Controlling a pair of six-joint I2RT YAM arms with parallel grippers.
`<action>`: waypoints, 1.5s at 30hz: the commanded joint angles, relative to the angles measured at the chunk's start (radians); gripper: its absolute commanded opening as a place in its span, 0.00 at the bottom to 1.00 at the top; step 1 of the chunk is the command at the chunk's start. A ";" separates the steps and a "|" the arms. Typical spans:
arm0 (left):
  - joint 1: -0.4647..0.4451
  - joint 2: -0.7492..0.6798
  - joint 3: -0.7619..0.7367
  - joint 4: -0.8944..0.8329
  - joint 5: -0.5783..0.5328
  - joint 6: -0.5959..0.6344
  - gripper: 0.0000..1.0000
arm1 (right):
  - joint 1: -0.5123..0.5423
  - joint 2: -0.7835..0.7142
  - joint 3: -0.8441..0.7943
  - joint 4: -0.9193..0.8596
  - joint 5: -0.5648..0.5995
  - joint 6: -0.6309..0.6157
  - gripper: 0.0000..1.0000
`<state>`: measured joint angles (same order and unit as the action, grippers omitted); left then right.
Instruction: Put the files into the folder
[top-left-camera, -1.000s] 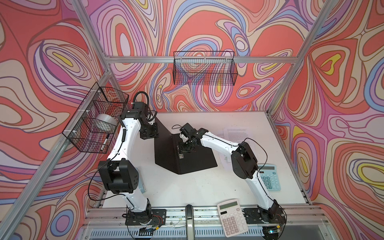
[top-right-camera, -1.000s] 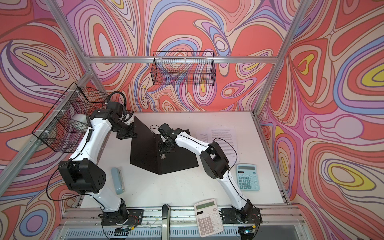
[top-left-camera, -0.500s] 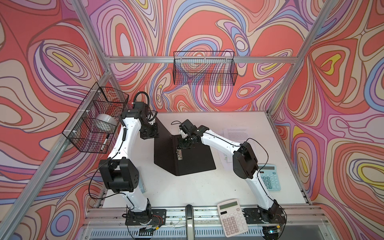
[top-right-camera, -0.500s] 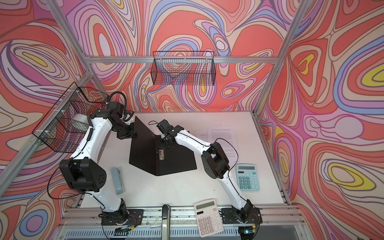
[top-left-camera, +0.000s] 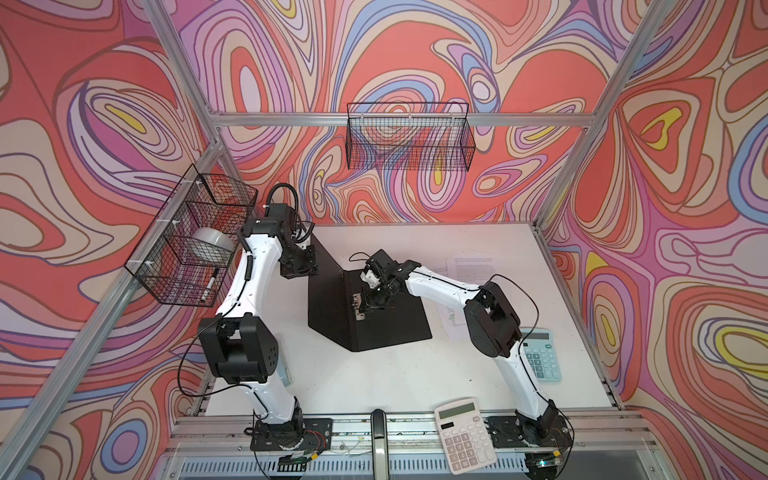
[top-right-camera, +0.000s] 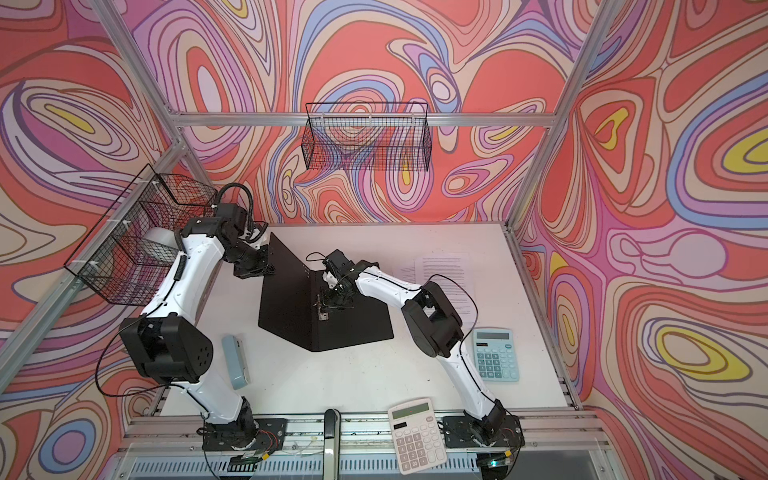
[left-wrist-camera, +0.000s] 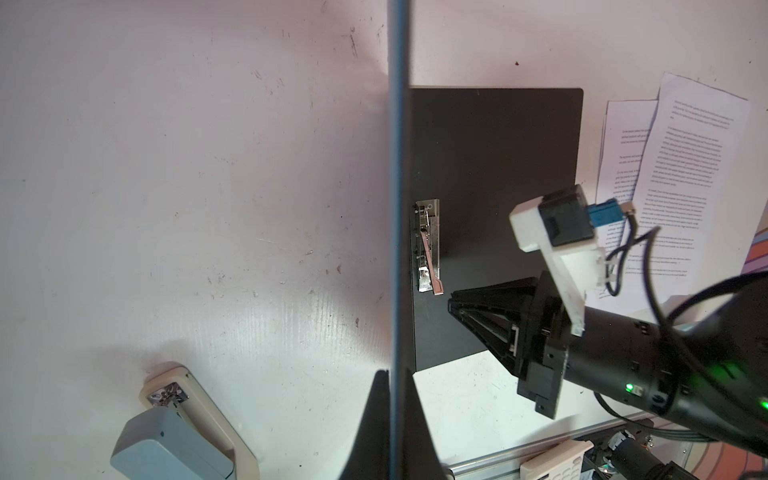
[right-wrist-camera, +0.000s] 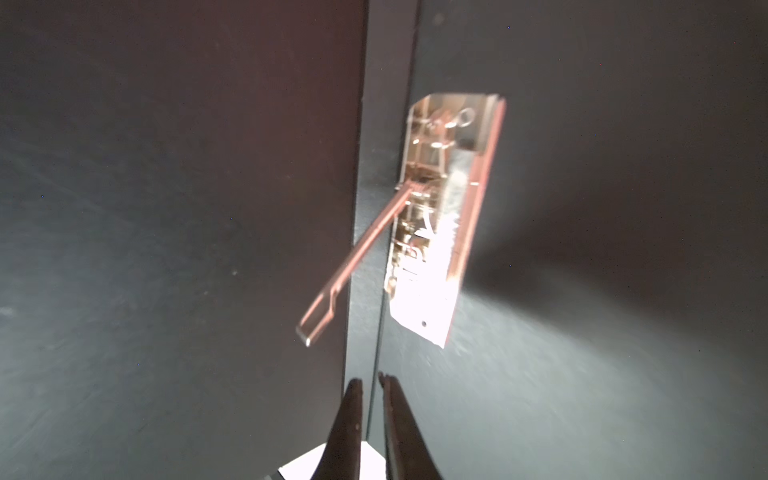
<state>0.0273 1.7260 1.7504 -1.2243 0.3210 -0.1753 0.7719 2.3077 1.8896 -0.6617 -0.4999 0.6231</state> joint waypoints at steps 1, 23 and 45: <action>0.008 0.010 0.025 -0.037 0.012 0.020 0.00 | 0.000 0.059 0.054 0.061 -0.095 0.008 0.12; 0.008 0.031 0.027 -0.040 -0.016 0.049 0.00 | -0.144 0.334 0.441 0.131 -0.294 0.076 0.22; 0.028 0.073 0.070 -0.058 -0.136 0.102 0.64 | -0.197 -0.153 0.028 -0.099 0.193 -0.109 0.39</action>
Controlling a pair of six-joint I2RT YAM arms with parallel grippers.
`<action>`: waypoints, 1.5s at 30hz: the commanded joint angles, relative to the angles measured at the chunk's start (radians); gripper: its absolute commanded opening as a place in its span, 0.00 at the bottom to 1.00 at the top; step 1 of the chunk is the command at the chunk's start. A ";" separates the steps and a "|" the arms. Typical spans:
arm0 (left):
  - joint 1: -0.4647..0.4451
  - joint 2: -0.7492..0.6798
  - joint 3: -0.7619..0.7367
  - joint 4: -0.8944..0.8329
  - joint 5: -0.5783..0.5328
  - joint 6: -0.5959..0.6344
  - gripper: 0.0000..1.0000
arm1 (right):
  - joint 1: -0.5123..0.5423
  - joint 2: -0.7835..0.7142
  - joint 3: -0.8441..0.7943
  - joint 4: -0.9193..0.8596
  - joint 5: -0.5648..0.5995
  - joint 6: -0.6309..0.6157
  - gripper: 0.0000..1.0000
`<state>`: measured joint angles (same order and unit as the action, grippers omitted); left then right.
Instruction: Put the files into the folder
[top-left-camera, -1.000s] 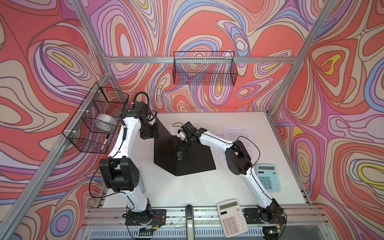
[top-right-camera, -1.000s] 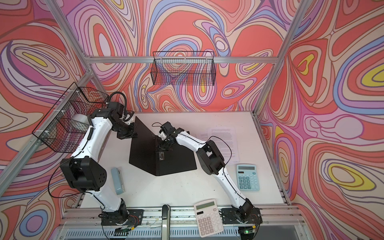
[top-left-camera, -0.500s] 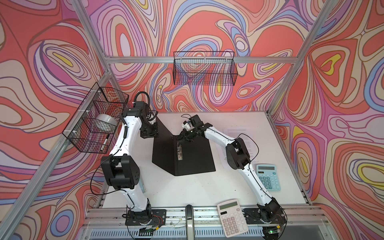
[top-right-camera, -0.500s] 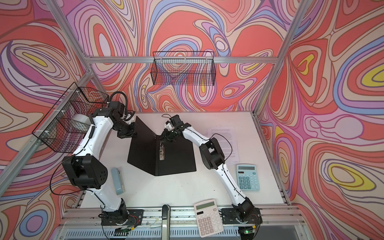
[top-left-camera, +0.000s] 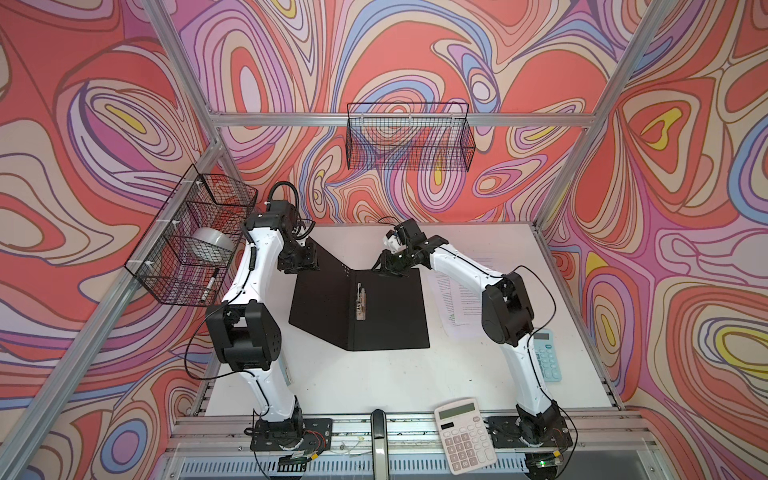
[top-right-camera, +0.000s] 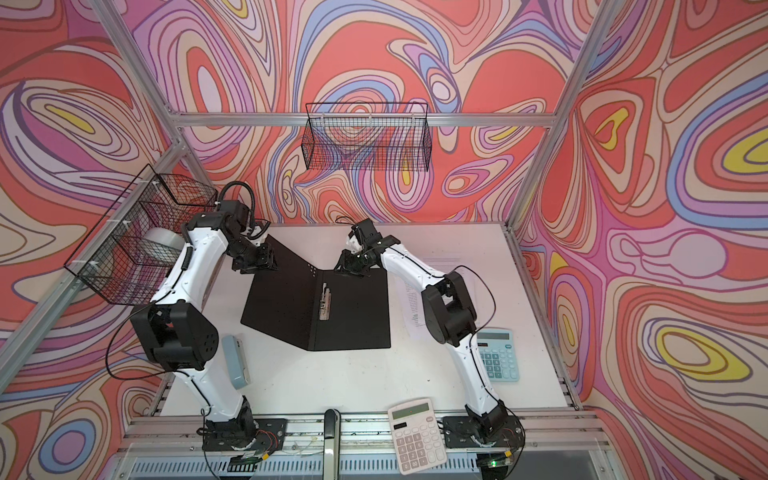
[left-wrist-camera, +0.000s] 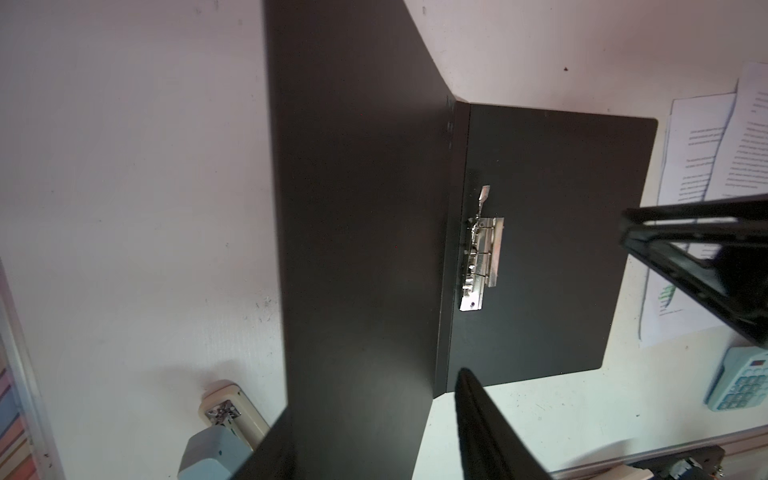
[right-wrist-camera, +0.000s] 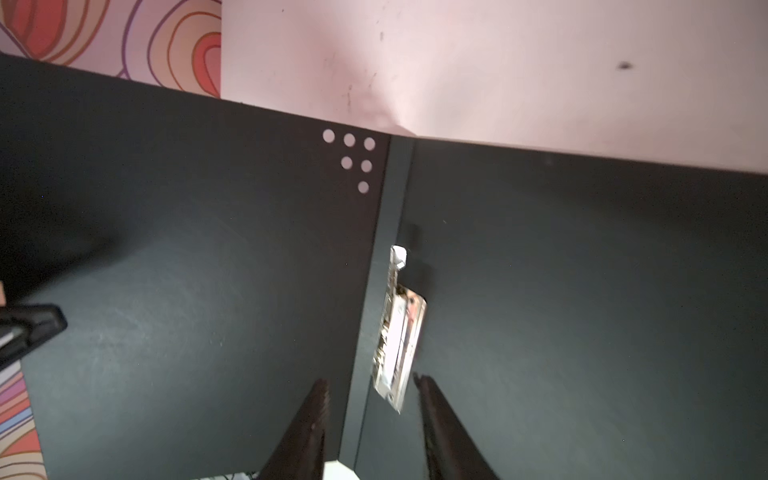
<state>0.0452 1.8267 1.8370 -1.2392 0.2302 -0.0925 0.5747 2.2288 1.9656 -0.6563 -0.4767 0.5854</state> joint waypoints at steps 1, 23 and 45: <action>0.011 -0.039 -0.026 -0.045 -0.060 0.019 0.71 | -0.001 -0.101 -0.073 -0.130 0.219 -0.080 0.40; -0.027 -0.288 -0.077 0.013 0.090 0.110 1.00 | -0.501 -0.607 -0.610 -0.272 0.557 -0.114 0.63; -0.275 -0.139 -0.153 0.077 0.373 0.208 1.00 | -0.729 -0.324 -0.650 -0.192 0.430 -0.208 0.63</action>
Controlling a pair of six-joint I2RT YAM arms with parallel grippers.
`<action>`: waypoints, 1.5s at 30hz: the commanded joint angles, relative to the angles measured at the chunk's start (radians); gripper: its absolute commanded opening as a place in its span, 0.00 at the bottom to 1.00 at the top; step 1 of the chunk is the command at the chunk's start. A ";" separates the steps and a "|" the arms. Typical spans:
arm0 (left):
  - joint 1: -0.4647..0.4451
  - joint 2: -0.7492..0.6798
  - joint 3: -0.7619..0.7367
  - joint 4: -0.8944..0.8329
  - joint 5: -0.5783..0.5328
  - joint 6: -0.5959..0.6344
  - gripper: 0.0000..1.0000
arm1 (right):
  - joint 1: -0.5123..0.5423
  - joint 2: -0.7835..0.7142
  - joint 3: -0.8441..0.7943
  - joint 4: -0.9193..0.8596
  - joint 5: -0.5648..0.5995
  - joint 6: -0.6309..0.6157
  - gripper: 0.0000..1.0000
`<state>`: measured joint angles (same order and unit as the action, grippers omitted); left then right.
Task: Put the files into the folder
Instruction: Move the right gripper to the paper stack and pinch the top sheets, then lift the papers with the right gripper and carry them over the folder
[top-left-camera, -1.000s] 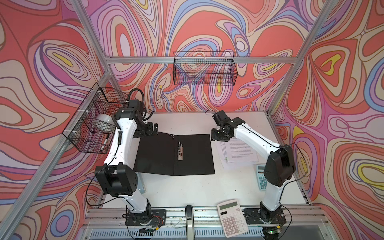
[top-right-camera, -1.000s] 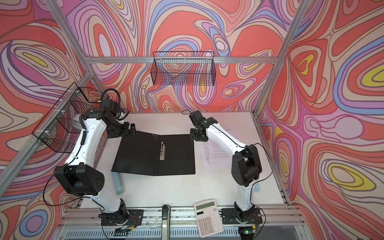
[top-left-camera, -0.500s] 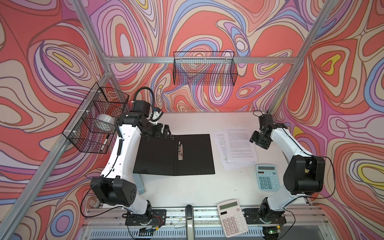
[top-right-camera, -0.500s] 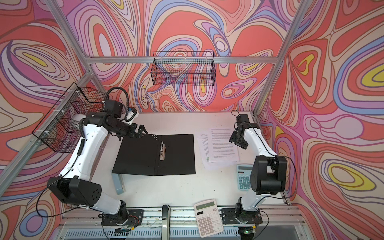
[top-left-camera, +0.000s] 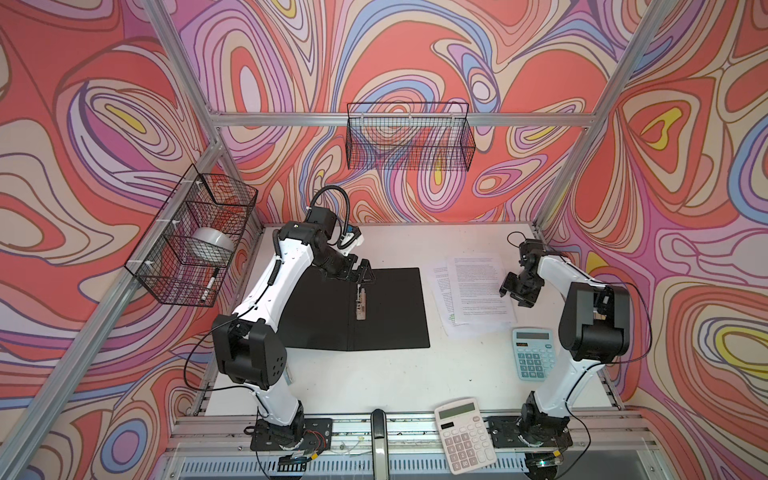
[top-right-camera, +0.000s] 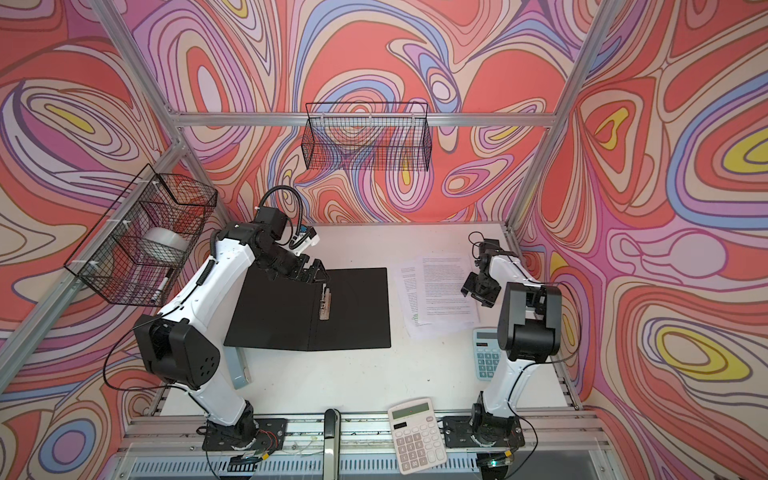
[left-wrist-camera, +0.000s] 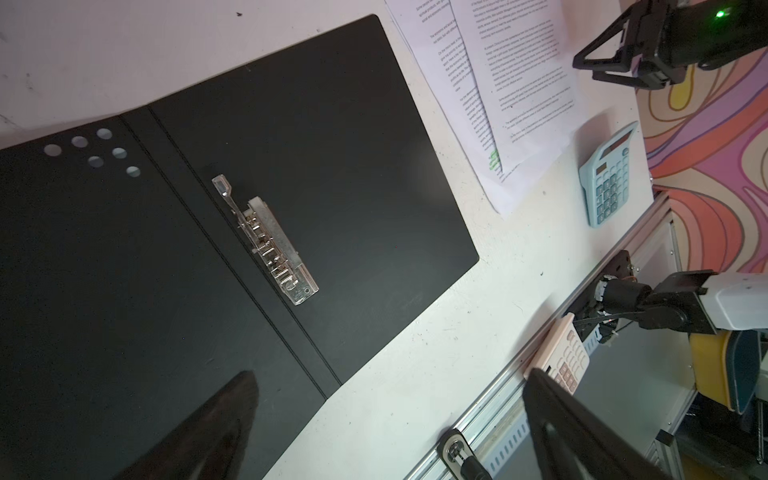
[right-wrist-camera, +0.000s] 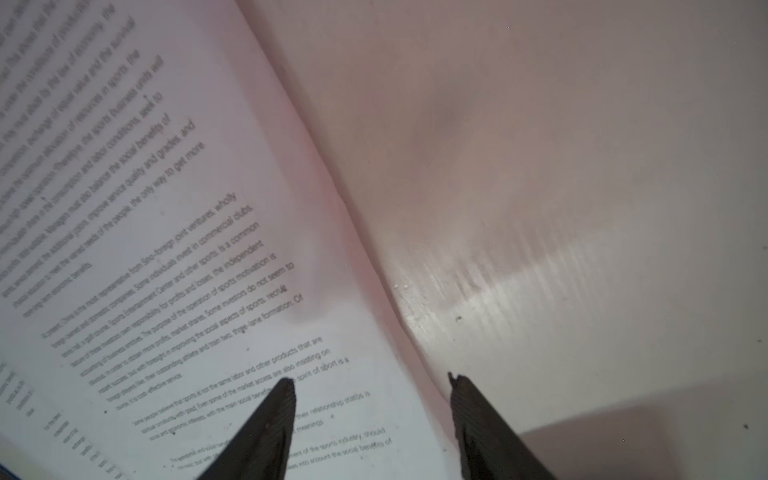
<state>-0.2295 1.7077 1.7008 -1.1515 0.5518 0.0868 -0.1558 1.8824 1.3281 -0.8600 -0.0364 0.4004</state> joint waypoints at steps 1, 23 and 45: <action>-0.001 -0.025 -0.026 -0.004 0.052 0.028 1.00 | 0.001 0.028 -0.016 0.014 -0.018 -0.027 0.62; -0.088 0.101 0.075 0.021 0.065 -0.014 1.00 | -0.001 -0.015 -0.085 0.089 -0.073 -0.085 0.07; -0.085 -0.007 0.118 0.001 -0.058 -0.052 1.00 | 0.004 -0.211 0.071 -0.033 -0.296 -0.114 0.00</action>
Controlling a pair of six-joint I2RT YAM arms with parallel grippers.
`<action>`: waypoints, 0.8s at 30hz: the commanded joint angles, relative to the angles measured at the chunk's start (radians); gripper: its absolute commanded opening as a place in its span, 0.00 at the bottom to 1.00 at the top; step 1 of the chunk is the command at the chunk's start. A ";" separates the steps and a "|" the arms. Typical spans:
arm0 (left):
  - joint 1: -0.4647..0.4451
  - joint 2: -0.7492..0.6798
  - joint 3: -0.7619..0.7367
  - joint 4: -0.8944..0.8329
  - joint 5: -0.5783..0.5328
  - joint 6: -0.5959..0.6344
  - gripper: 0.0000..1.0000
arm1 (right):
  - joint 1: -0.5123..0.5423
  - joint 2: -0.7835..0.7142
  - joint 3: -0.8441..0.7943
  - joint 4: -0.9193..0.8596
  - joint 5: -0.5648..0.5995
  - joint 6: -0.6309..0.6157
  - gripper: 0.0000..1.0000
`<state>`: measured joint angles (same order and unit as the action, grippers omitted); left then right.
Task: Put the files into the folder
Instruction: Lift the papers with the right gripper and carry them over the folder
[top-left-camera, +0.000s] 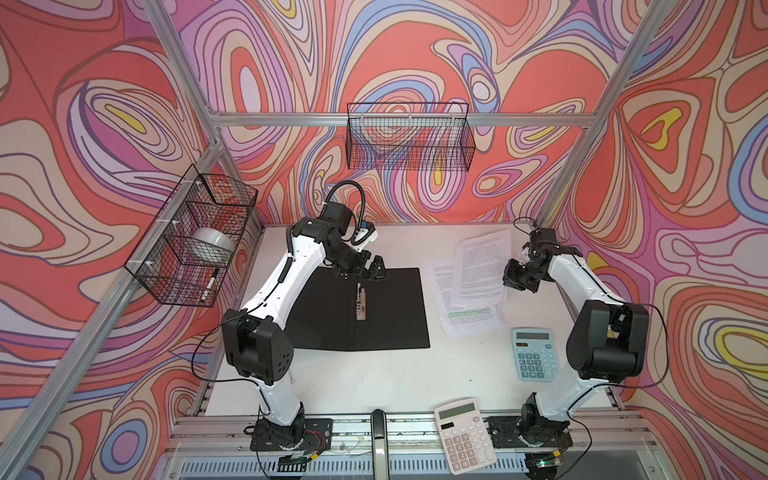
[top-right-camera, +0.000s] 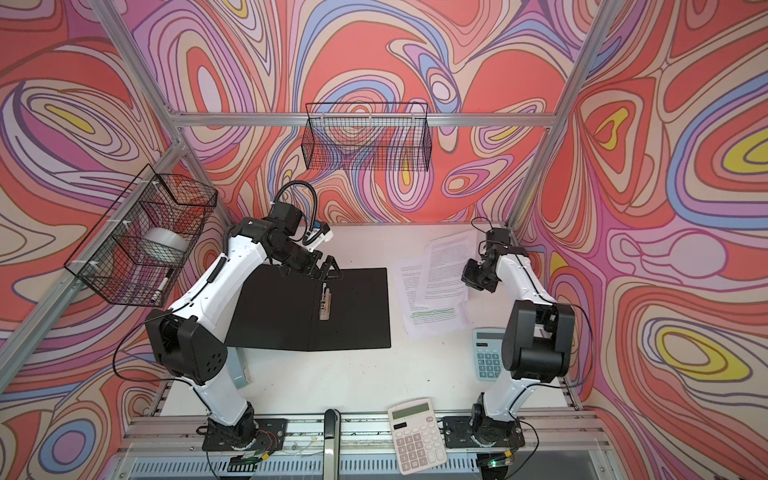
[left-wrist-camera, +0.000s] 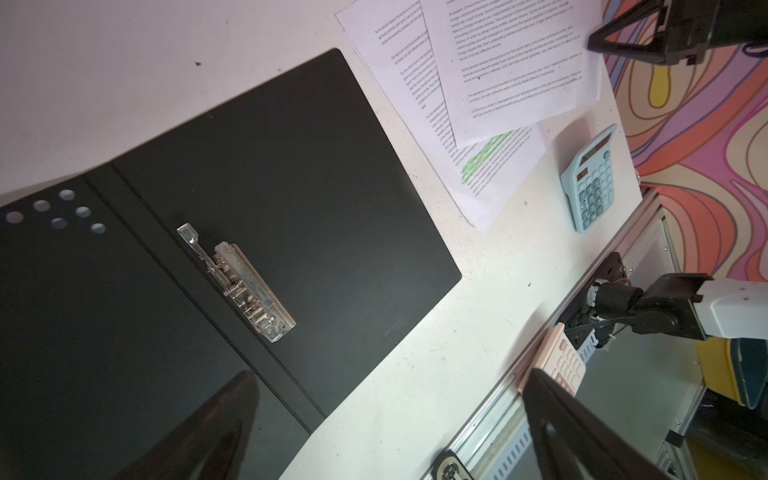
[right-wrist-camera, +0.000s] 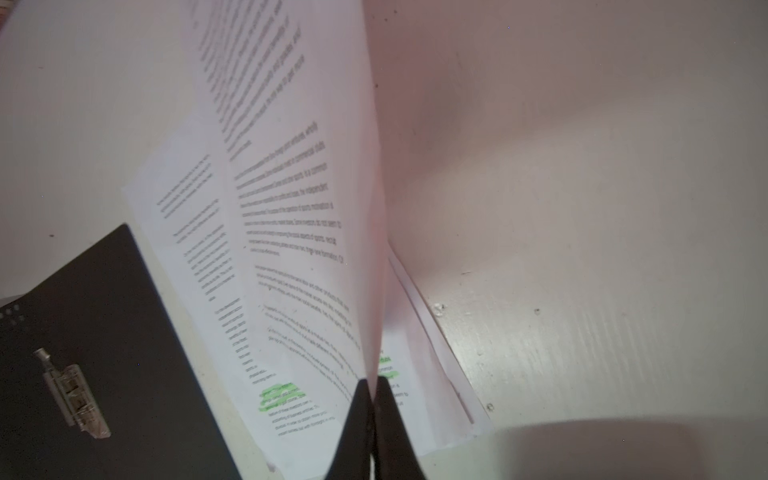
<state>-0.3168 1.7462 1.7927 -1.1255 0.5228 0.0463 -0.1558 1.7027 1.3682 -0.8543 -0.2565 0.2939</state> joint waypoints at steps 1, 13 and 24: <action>0.002 -0.053 0.025 -0.025 -0.036 -0.011 1.00 | 0.011 -0.035 0.042 -0.045 -0.098 -0.005 0.00; 0.110 -0.134 0.015 -0.013 -0.130 -0.045 1.00 | 0.295 -0.044 0.289 -0.123 -0.164 0.071 0.00; 0.216 -0.186 0.014 0.000 -0.092 -0.055 1.00 | 0.492 -0.084 0.267 0.061 -0.333 0.252 0.00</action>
<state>-0.0982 1.5944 1.7935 -1.1248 0.4217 -0.0044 0.3058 1.6608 1.6951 -0.8848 -0.5152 0.4618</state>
